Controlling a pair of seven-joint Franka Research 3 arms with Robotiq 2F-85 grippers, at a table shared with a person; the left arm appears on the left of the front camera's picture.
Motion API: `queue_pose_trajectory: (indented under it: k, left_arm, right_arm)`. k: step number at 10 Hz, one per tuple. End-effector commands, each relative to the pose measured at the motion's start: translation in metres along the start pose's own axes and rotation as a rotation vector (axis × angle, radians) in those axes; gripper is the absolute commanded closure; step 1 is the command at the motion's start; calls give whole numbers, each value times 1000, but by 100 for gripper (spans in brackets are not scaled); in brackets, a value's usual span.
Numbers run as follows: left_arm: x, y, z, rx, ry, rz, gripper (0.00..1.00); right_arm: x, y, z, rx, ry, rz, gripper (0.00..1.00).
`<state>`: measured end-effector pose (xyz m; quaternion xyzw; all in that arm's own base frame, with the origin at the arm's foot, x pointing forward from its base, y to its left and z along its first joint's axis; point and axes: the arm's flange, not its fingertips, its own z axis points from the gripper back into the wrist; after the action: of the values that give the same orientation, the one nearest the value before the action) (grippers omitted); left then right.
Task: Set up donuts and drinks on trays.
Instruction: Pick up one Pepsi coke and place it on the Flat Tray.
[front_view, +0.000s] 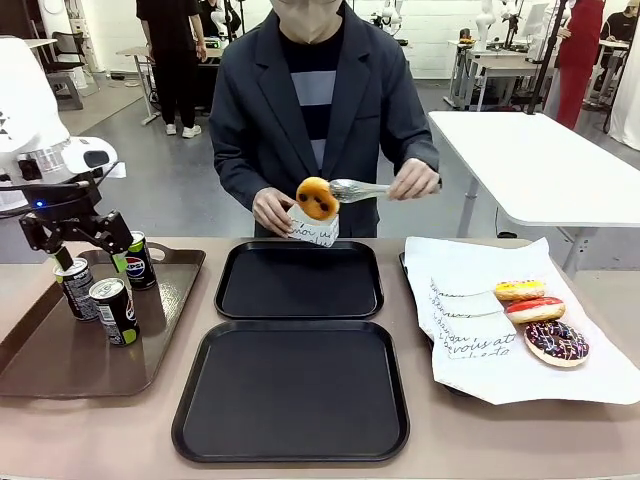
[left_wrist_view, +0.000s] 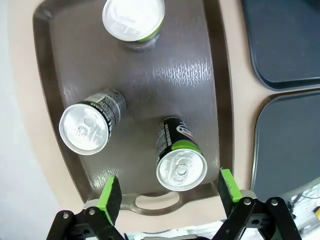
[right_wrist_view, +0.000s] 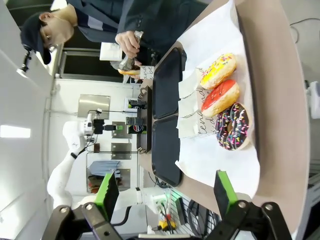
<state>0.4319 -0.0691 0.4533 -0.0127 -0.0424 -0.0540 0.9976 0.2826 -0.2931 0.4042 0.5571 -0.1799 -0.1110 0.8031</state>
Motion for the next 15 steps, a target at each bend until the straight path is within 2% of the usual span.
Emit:
queue_pose_trajectory:
  k: [1,4,15]
  left_arm:
    - [-19,-29,-3,118,-89,-37,0]
    - [-22,-37,-16,155,-95,-1,0]
    - [-19,-17,-56,53,-34,75,0]
  right_arm:
    - [0,1,1,8,-5,3,0]
    - [0,1,1,8,-5,3,0]
    - [0,1,1,8,-5,3,0]
